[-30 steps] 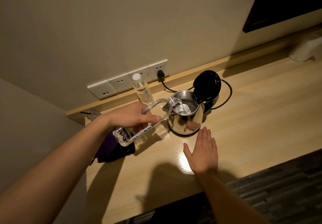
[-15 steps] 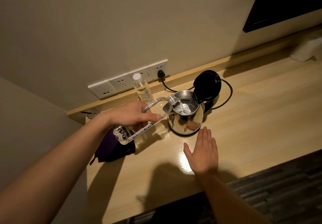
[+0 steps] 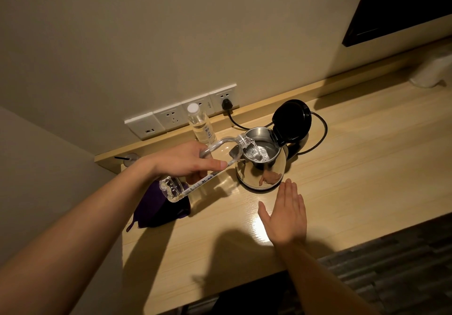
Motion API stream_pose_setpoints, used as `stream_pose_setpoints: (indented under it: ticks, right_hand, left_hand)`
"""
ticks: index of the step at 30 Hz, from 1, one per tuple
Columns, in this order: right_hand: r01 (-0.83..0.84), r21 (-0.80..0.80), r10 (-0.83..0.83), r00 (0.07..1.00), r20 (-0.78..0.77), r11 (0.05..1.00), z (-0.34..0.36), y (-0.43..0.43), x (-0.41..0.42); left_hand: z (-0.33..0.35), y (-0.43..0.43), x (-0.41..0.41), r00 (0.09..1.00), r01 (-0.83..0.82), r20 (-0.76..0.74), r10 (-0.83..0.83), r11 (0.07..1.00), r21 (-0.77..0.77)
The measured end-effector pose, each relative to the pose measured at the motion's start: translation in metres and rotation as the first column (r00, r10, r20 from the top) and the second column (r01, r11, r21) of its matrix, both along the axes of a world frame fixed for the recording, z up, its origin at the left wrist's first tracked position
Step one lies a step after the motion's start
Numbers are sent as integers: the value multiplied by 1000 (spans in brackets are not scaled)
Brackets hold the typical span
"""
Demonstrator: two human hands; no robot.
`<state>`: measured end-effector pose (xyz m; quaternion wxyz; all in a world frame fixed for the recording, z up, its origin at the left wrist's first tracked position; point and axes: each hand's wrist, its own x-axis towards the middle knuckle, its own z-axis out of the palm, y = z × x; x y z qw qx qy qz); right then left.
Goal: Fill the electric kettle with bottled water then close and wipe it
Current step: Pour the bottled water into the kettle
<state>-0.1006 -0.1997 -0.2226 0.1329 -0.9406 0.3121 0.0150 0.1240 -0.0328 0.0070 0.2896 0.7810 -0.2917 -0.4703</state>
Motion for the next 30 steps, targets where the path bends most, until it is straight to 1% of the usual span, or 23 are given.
stream_pose_setpoints:
  ticks: [8,13,22,30]
  right_hand:
    - [-1,-5,1,1000,2,1000,0,0,1]
    - [-8,-7,8,1000,-1,1000,0,0,1]
    - [-5,-3,5,1000,5,1000,2,0,1]
    - [-3,-10,3,1000,1,1000,2,0,0]
  left_hand:
    - [-1,-1,1,1000,-4,10,4,1000,17]
    - [-2,0,2,1000,7,2,-7,1000,-5]
    - [3,0,3,1000,5,11,-5,1000,1]
    - [8,-2,2,1000,7,20,-7,999,35]
